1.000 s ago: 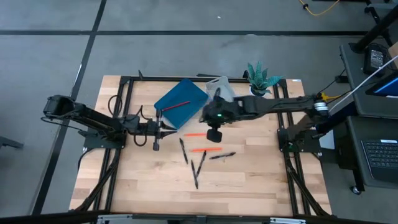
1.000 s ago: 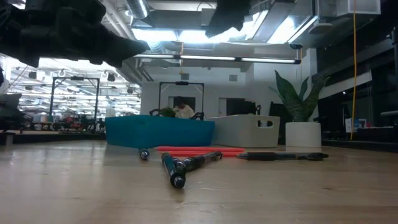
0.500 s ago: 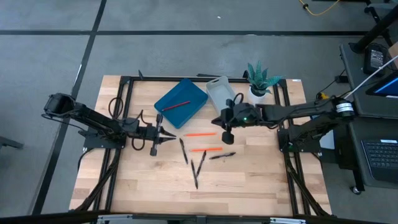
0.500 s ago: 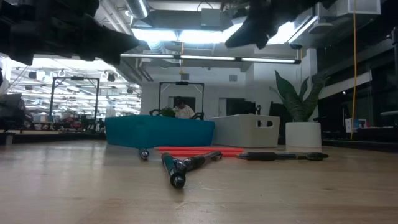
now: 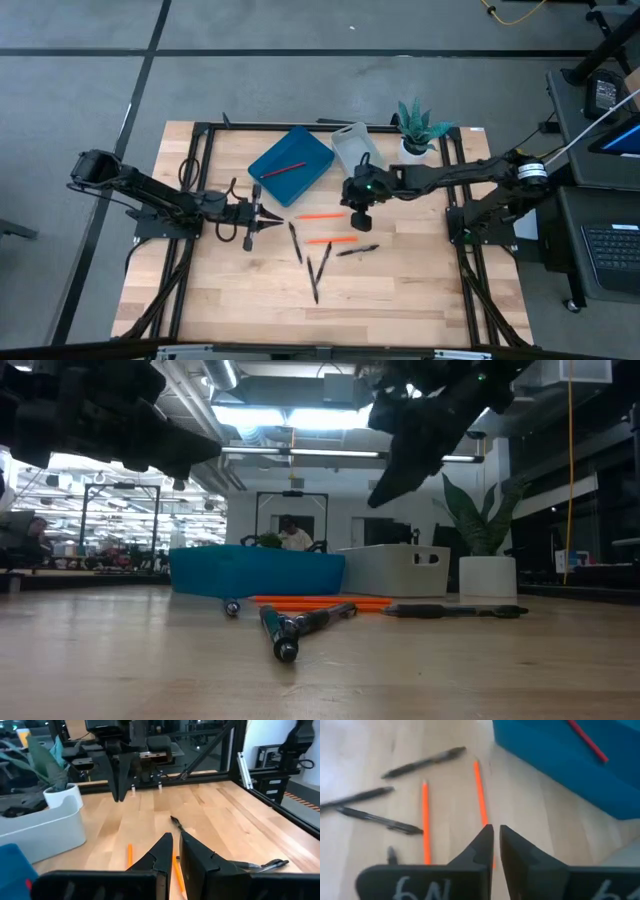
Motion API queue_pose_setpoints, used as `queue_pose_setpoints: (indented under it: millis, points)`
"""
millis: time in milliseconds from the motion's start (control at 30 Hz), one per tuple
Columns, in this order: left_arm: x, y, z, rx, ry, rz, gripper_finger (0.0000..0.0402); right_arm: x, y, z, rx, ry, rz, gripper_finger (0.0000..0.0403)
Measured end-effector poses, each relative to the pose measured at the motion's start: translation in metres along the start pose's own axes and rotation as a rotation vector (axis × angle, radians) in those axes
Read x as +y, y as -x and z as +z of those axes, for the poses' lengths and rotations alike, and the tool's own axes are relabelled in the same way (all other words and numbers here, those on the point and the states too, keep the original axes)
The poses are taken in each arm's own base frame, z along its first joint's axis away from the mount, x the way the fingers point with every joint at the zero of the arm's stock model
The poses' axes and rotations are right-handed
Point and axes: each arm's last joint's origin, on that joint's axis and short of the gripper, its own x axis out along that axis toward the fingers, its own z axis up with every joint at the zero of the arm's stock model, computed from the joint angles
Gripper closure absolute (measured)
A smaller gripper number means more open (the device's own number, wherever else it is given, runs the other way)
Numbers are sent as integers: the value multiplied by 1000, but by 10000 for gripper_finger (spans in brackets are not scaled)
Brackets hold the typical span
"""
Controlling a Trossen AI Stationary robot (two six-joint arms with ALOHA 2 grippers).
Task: Sort pens & pencils
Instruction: Put the orange pencil into the blue bin
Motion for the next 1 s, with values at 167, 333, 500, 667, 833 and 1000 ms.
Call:
queue_pose_setpoints:
  millis: [167, 333, 500, 667, 833, 1000]
  points:
    - [1, 0, -2, 21, -3, 21, 374, -1, -16, 3, 95, 56, -5, 339]
    - [2, 0, -6, 66, 24, 29, 374, -3, -31, 9, 136, 75, -5, 315]
    - [2, 0, -10, 108, 37, 37, 374, -11, -47, 15, 265, 21, -5, 312]
    - [2, 0, -11, 109, 37, 37, 374, -14, -55, 31, 328, 47, 1, 312]
    - [2, 0, -11, 114, 51, 38, 374, -15, -66, 30, 347, 98, 16, 312]
    - [1, 1, -14, 146, 56, 37, 374, -16, -85, 18, 406, 122, 22, 312]
